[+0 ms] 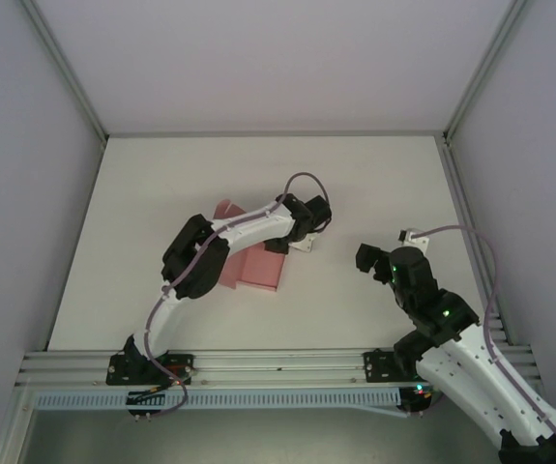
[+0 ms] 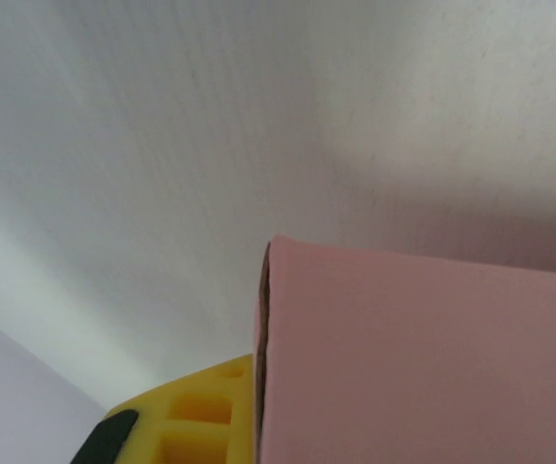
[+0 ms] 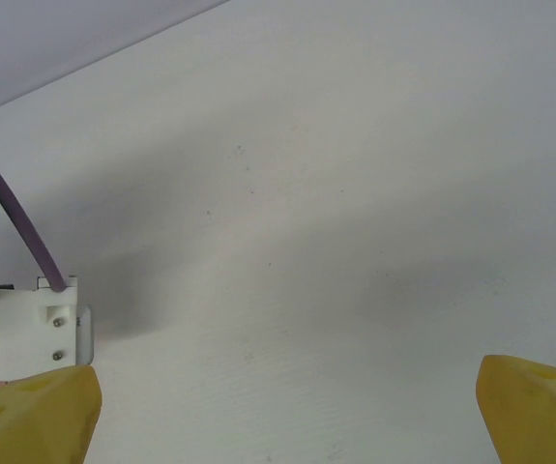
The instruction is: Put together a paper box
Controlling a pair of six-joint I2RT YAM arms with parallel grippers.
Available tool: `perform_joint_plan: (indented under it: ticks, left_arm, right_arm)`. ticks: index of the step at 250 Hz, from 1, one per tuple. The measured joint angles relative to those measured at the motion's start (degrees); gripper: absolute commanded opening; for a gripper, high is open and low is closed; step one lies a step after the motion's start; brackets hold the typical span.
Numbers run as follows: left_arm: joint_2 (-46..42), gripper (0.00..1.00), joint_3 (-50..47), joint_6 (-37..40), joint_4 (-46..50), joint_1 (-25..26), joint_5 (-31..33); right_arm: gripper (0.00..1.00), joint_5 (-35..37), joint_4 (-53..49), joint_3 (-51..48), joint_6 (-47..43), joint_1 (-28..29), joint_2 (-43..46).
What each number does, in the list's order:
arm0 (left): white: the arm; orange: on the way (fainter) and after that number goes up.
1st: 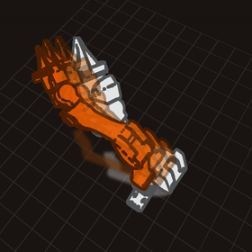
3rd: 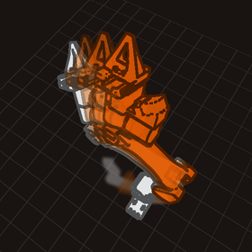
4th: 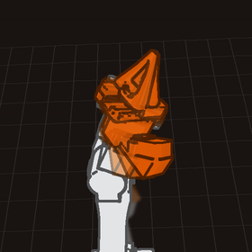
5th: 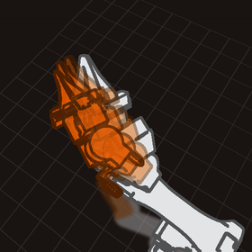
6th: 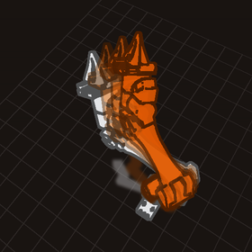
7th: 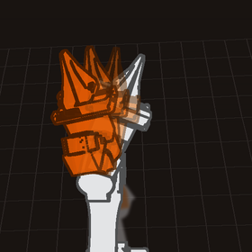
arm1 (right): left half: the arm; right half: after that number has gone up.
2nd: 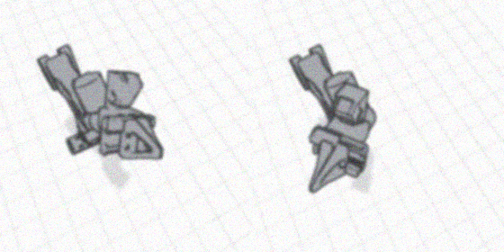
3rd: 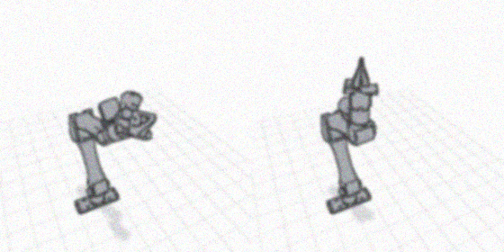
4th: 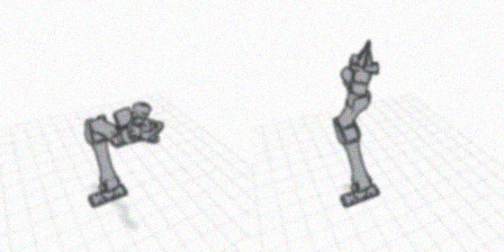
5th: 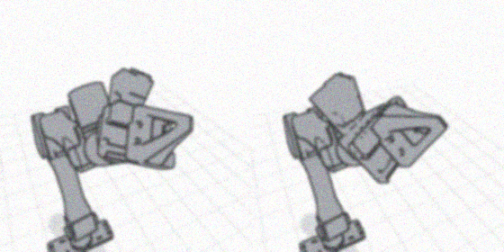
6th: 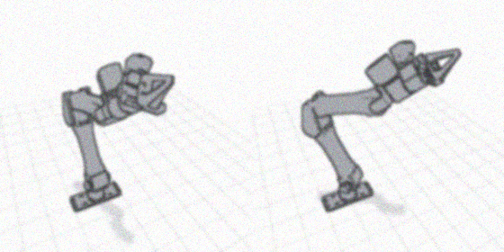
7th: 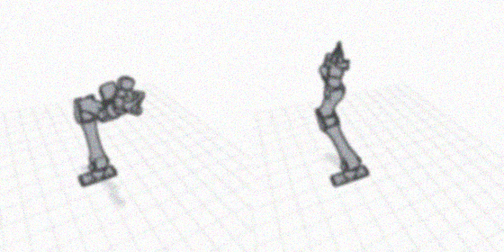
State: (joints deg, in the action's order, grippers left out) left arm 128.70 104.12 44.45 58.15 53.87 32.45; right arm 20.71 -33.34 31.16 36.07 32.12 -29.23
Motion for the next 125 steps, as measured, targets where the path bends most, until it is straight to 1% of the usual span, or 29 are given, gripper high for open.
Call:
perform_joint_plan:
  ticks: [16, 27, 47, 69, 85, 108, 115, 116, 118, 120, 125]
  left_arm:
    - [0.3, 0.28, 0.1, 0.0, -0.5, 0.2, 0.1]
    - [0.5, 0.38, 0.2, -0.2, -0.9, 0.2, -0.1]
    - [0.5, 0.52, 0.8, -0.2, -0.9, 0.2, -0.3]
    - [0.3, 0.58, 1.9, -0.8, -1.1, 0.2, -1.0]
    - [-0.3, 0.6, 2.0, -0.8, -1.1, 0.2, -1.9]
    - [-2.4, 0.74, 2.0, -1.0, -1.1, 0.2, -3.8]
    - [-3.4, 0.81, 2.0, -1.0, -1.1, 0.1, -4.6]
    - [-3.6, 0.84, 2.0, -1.2, -1.1, 0.2, -4.7]
    - [-3.8, 0.94, 2.0, -1.5, -1.1, 0.1, -4.9]
    - [-4.2, 0.98, 2.0, -1.5, -1.1, 0.1, -5.2]
    - [-5.0, 1.0, 2.0, -1.5, -1.2, 0.1, -5.7]
  right_arm:
    - [1.0, -0.3, 0.0, -0.6, 0.0, 0.0, 0.4]
    - [1.0, -0.5, -0.1, -0.9, 0.0, 0.0, 0.8]
    - [1.0, -0.8, -0.4, -0.9, -0.1, 0.0, 1.6]
    - [1.0, -1.0, -0.5, -0.9, -0.1, 0.0, 1.7]
    - [1.0, -1.0, -0.5, -0.9, -0.1, 0.0, 1.9]
    - [1.0, -1.1, -0.4, -0.9, -1.1, 0.0, 2.5]
    - [1.0, -1.3, -0.2, -0.9, -1.4, 0.0, 2.6]
    - [1.0, -1.4, -0.2, -0.9, -1.5, 0.0, 2.6]
    - [1.0, -1.4, -0.2, -0.9, -1.6, 0.0, 2.6]
    - [1.0, -1.5, -0.1, -0.9, -1.6, 0.0, 2.6]
    - [1.0, -1.8, 0.2, -0.9, -2.0, 0.0, 2.6]
